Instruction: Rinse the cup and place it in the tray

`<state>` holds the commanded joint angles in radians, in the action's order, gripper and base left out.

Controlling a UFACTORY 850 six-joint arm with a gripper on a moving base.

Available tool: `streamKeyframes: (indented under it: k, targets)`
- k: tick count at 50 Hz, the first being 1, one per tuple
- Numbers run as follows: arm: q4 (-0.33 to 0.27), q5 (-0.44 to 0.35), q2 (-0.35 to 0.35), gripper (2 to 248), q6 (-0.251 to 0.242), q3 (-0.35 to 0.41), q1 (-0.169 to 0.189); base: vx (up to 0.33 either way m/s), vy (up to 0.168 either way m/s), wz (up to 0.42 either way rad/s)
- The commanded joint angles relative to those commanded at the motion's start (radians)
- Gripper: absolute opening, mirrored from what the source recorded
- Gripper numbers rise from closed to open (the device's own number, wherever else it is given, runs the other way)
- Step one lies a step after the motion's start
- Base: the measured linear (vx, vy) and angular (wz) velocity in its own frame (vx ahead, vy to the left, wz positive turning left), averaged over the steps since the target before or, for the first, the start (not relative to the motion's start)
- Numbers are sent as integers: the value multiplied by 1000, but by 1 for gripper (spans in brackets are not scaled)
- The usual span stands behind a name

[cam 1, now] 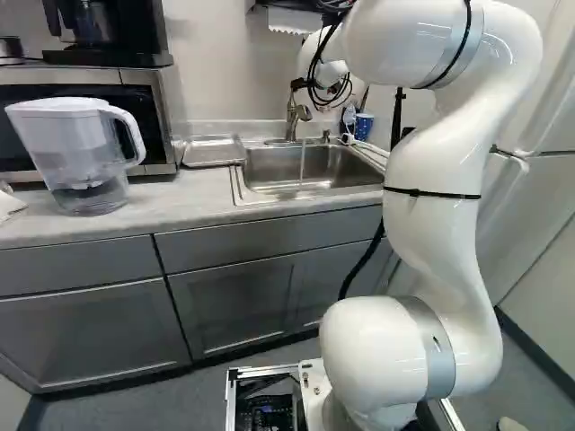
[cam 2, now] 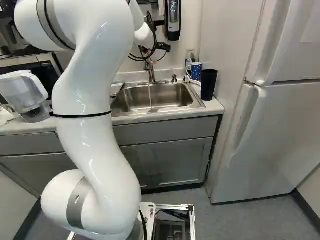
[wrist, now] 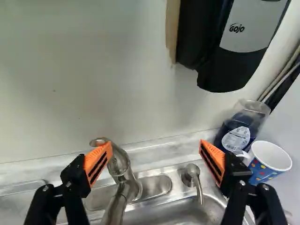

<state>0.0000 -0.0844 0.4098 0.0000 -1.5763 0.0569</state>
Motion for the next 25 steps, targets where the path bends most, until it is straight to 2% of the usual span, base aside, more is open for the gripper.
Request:
streamKeyframes:
  k: [25]
  targets:
    - [0, 0, -69, 247, 0, 82, -1, 0, 0, 0]
